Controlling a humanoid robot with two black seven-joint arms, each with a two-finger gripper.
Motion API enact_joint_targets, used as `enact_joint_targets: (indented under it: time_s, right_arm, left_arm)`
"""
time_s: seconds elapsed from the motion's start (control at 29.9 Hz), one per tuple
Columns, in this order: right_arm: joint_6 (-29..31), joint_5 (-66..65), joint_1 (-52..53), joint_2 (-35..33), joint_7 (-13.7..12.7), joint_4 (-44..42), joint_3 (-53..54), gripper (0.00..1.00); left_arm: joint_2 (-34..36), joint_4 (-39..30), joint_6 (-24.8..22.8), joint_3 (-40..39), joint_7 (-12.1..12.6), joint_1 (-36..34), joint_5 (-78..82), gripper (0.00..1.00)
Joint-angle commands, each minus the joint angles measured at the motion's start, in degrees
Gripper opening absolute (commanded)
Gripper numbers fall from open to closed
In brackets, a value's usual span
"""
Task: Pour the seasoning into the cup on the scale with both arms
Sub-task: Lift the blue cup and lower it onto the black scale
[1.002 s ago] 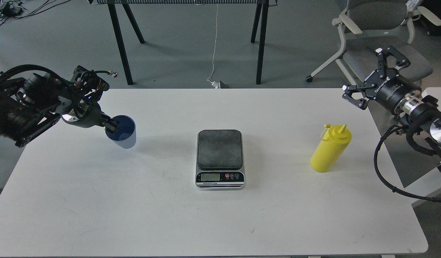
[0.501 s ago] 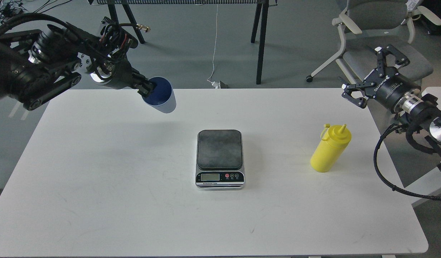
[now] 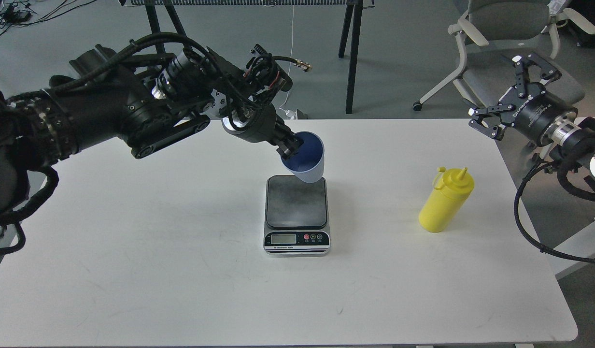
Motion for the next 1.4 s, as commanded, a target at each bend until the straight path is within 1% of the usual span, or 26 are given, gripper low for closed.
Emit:
enact_joint_targets:
  time_s: [0.0, 0.33, 0.47, 0.63, 0.94, 0.97, 1.0, 1.07, 1.1, 1.24, 1.3, 1.37]
  right_arm:
    - [0.0, -0.01, 0.01, 0.0, 0.0, 0.01, 0.0, 1.0]
    - [0.0, -0.01, 0.01, 0.09, 0.0, 0.01, 0.0, 1.0]
    - [0.0, 0.08, 0.01, 0.09, 0.0, 0.09, 0.0, 1.0]
    - [0.0, 0.07, 0.01, 0.09, 0.0, 0.09, 0.18, 1.0]
    - [0.0, 0.08, -0.08, 0.09, 0.0, 0.09, 0.18, 1.0]
    - [0.0, 0.08, -0.08, 0.09, 0.0, 0.09, 0.18, 1.0]
    - [0.0, 0.08, -0.08, 0.09, 0.0, 0.09, 0.18, 1.0]
    - [0.0, 0.08, -0.17, 0.09, 0.0, 0.09, 0.18, 1.0]
    - [0.0, 0.08, -0.17, 0.09, 0.0, 0.09, 0.18, 1.0]
    - [0.0, 0.08, -0.17, 0.09, 0.0, 0.09, 0.18, 1.0]
    - [0.0, 0.08, -0.17, 0.09, 0.0, 0.09, 0.18, 1.0]
    - [0.0, 0.08, -0.17, 0.09, 0.0, 0.09, 0.26, 1.0]
  left_arm:
    - [-0.3, 0.09, -0.01, 0.05, 0.0, 2.4, 0.32, 0.04]
    - [-0.39, 0.97, -0.01, 0.05, 0.0, 5.57, 0.49, 0.04]
    - [-0.91, 2.64, -0.01, 0.31, 0.0, 5.92, 0.49, 0.05]
    - [-3.2, 5.45, -0.01, 2.86, 0.0, 6.71, 0.41, 0.05]
    - [-3.29, 5.8, -0.01, 2.95, 0.0, 6.98, 0.32, 0.07]
    - [-3.29, 5.8, -0.01, 2.95, 0.0, 6.98, 0.23, 0.08]
    - [-3.29, 5.8, -0.01, 2.95, 0.0, 6.98, 0.06, 0.11]
    - [-3.29, 5.8, -0.01, 2.86, 0.0, 6.89, -0.12, 0.13]
    - [-3.29, 5.8, -0.01, 2.78, 0.0, 6.8, -0.47, 0.16]
    - [-3.29, 5.8, -0.01, 1.9, 0.0, 6.71, -0.74, 0.29]
    - [-3.29, 5.8, -0.01, 1.81, 0.0, 6.54, -1.09, 0.44]
    - [-3.29, 5.8, -0.01, 1.9, 0.0, 6.36, -2.57, 0.47]
